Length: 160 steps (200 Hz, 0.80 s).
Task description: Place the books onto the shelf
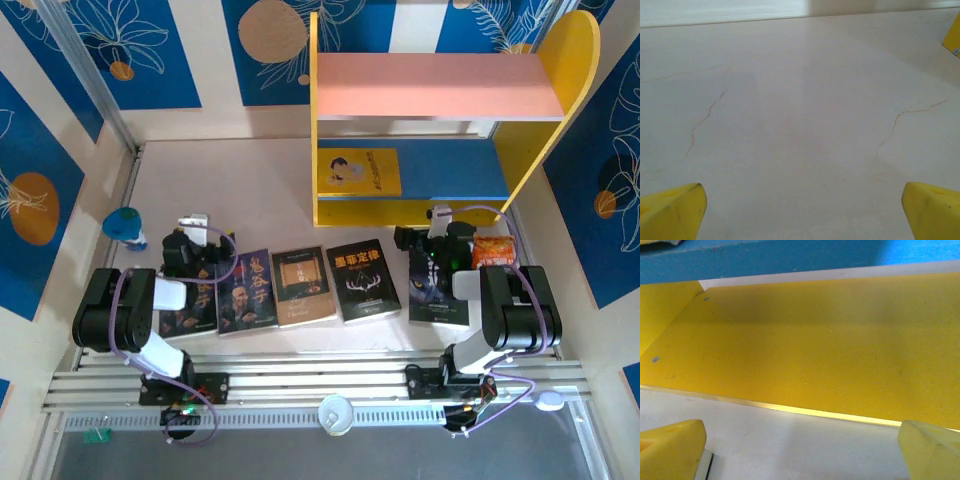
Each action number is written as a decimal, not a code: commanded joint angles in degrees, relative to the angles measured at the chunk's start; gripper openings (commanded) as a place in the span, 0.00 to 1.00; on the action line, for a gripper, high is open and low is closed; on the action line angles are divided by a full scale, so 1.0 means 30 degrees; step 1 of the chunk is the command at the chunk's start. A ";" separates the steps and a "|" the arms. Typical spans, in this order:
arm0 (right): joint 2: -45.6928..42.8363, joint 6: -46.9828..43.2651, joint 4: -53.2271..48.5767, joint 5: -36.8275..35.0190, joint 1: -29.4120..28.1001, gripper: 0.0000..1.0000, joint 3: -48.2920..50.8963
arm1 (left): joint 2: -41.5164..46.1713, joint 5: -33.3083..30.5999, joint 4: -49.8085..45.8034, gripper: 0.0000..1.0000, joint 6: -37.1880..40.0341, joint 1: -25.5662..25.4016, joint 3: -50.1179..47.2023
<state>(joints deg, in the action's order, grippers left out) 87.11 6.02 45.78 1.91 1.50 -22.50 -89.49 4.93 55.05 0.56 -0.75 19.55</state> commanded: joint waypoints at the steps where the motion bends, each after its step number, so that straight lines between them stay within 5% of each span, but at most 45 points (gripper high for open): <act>1: 0.0026 -0.0367 0.0092 -0.0182 -0.0061 0.99 -0.0453 | -0.0052 0.0418 0.0111 1.00 0.0195 0.0185 0.0367; 160: 0.0024 -0.0367 0.0093 -0.0169 -0.0060 0.99 -0.0447 | -0.0088 0.0325 -0.0096 1.00 0.0225 0.0167 0.0434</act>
<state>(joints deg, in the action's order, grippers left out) 87.11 6.02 45.78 1.91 1.50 -22.52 -89.49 4.91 55.02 0.56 -0.75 19.55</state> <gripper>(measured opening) 0.988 0.999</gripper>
